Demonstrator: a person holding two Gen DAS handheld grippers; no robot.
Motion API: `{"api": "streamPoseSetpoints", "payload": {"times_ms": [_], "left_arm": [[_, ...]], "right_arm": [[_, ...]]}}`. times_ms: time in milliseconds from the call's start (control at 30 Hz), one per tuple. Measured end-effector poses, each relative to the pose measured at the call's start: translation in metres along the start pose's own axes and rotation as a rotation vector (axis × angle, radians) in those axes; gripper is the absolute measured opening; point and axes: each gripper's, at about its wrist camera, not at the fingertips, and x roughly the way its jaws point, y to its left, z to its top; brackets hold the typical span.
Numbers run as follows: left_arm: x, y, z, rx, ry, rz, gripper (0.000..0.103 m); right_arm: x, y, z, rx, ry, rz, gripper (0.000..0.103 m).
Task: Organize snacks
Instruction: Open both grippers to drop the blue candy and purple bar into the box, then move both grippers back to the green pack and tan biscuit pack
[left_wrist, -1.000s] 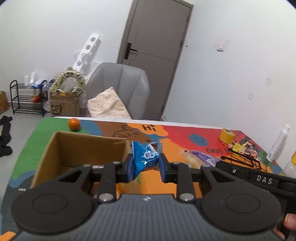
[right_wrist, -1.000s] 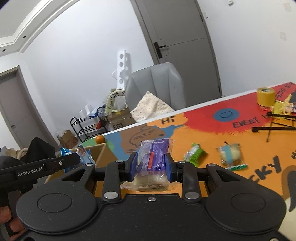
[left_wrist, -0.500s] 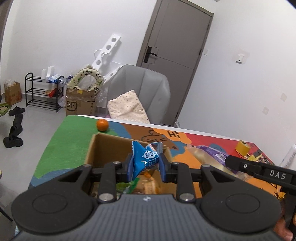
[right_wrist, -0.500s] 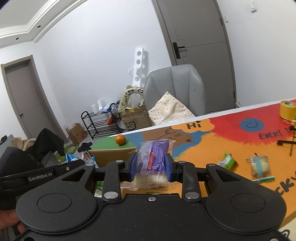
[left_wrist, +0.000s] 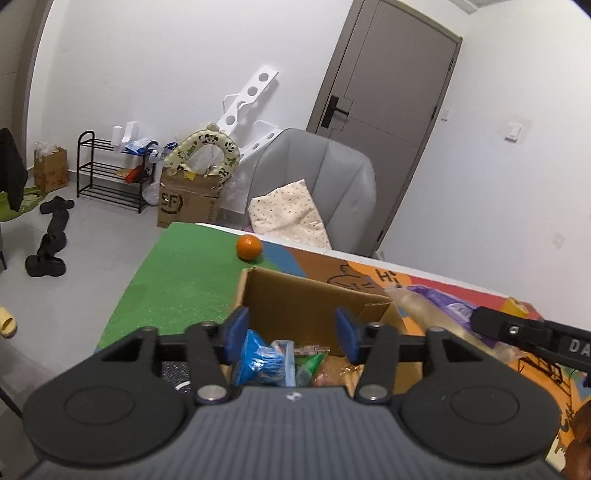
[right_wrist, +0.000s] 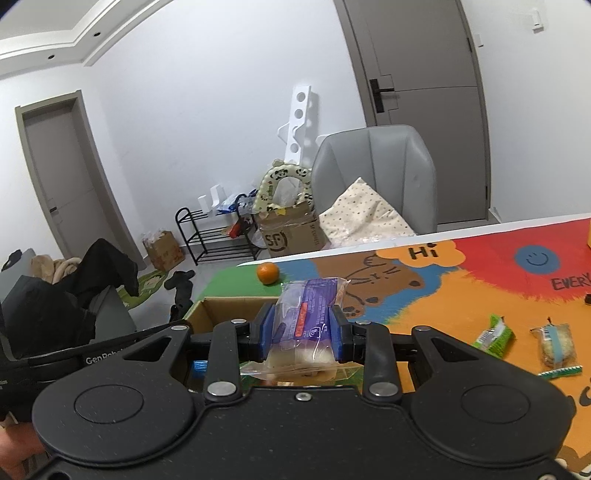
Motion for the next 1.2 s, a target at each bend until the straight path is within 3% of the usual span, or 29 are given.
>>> {"api": "streamPoseSetpoints", "payload": {"times_ms": [300, 467, 733, 900, 1200], "left_arm": [[-0.005, 0.014, 0.003, -0.025, 0.011, 0.007, 0.057], [-0.01, 0.015, 0.001, -0.024, 0.012, 0.007, 0.063], [-0.015, 0.0, -0.003, 0.018, 0.024, -0.011, 0.084], [-0.013, -0.016, -0.01, 0.056, 0.044, -0.035, 0.085], [-0.013, -0.039, -0.02, 0.086, 0.074, -0.042, 0.09]], "right_arm": [[0.016, 0.018, -0.003, -0.02, 0.049, 0.044, 0.03], [0.011, 0.025, -0.004, -0.023, 0.052, 0.07, 0.054], [-0.004, 0.009, -0.01, 0.015, 0.053, 0.028, 0.055], [-0.016, -0.001, -0.016, 0.026, 0.049, 0.001, 0.061], [-0.04, -0.032, -0.024, 0.074, 0.031, -0.032, 0.084]]}}
